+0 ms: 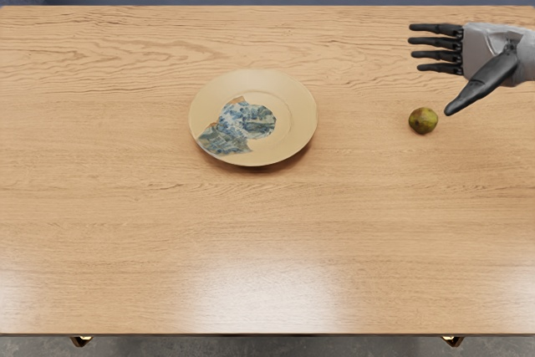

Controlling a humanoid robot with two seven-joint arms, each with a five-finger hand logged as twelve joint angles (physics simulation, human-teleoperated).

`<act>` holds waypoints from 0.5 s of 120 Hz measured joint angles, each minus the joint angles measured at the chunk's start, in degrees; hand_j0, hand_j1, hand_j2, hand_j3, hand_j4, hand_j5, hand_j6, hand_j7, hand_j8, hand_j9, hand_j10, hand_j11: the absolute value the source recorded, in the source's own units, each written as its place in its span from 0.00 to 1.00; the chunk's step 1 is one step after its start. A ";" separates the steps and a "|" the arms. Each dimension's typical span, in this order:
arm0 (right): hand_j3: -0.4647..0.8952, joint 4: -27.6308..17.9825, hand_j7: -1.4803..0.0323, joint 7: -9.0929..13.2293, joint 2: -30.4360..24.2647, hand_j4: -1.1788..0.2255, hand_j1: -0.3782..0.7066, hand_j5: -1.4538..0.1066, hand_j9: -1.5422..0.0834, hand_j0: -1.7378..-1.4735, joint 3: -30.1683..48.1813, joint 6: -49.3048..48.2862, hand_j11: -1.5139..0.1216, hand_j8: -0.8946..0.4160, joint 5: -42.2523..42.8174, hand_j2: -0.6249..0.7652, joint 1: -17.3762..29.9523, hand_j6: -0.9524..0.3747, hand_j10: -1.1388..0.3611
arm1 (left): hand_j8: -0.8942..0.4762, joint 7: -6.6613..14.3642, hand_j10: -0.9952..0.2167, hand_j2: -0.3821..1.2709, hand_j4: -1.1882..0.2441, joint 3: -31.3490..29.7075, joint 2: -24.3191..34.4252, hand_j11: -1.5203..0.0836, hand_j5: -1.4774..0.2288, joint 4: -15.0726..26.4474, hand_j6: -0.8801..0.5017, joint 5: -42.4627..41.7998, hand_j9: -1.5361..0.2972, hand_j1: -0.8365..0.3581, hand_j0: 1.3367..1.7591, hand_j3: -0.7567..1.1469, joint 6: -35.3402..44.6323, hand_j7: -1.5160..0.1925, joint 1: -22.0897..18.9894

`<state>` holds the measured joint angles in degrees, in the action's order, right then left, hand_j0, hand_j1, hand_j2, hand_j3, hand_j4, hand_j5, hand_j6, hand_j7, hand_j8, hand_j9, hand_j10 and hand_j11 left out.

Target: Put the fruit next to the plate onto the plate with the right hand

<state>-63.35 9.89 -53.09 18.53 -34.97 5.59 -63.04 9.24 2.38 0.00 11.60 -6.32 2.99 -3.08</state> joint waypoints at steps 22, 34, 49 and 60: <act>0.34 0.15 0.96 2.36 2.77 0.83 0.04 0.92 0.94 0.30 1.33 -0.04 0.91 0.67 9.31 0.45 -0.08 0.70 0.75 | 0.65 -0.01 0.82 0.23 0.83 0.00 0.00 0.94 0.86 0.00 0.63 0.00 0.84 0.99 0.76 0.40 0.00 0.88 0.02; 0.34 0.15 0.96 -1.33 5.23 0.83 0.04 0.92 0.93 0.30 4.98 1.11 0.91 0.67 26.44 0.45 0.07 0.70 0.75 | 0.65 0.00 0.82 0.23 0.83 0.00 0.00 0.94 0.86 0.00 0.63 0.00 0.84 0.99 0.76 0.40 0.00 0.88 0.00; 0.34 0.48 0.97 -11.13 7.38 0.83 0.04 0.92 0.94 0.30 4.35 10.58 0.91 0.67 47.31 0.45 0.90 0.70 0.75 | 0.65 -0.01 0.82 0.23 0.83 0.00 0.00 0.94 0.86 0.00 0.63 0.00 0.84 0.99 0.76 0.40 0.00 0.88 0.00; 0.34 3.02 0.97 -15.37 8.25 0.83 0.04 0.92 0.94 0.30 1.27 15.96 0.91 0.67 55.03 0.45 1.04 0.70 0.75 | 0.65 -0.01 0.82 0.23 0.83 0.00 0.00 0.94 0.86 0.00 0.63 0.00 0.84 0.99 0.76 0.40 0.00 0.88 0.00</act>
<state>-60.33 -5.48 -44.84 19.79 -19.01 60.62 -62.00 9.23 2.38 0.00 11.60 -6.32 2.99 -3.08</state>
